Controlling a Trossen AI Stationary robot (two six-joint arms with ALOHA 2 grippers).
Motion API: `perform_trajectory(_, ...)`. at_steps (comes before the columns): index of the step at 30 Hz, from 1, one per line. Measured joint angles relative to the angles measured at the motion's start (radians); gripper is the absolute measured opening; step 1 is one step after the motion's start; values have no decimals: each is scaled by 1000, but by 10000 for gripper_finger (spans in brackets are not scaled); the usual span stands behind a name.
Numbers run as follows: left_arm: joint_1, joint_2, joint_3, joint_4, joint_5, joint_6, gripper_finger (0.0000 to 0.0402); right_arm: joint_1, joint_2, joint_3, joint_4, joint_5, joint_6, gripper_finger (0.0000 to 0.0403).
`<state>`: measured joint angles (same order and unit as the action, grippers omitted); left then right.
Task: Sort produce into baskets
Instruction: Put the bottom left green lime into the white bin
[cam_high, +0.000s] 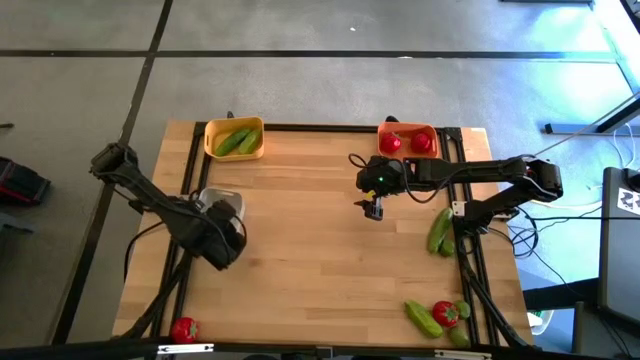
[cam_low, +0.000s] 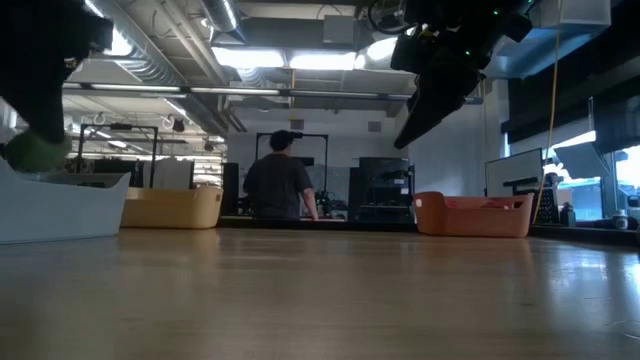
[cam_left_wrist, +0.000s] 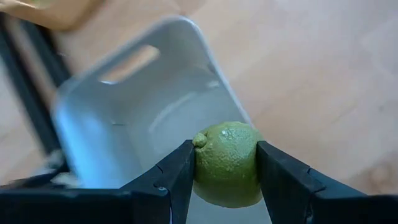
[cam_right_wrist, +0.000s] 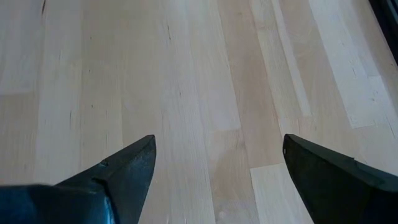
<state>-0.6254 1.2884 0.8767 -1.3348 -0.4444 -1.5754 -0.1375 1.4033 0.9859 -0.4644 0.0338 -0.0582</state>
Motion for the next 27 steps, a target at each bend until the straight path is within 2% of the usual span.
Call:
perform_trajectory(6,0,0,-91,118,39,32,155,0,0,0,3,0,0,339)
perform_trajectory(17,0,0,-139,139,44,29,158,0,0,0,3,0,0,339)
perform_trajectory(27,0,-5,-139,140,94,83,234,0,0,0,3,0,0,339)
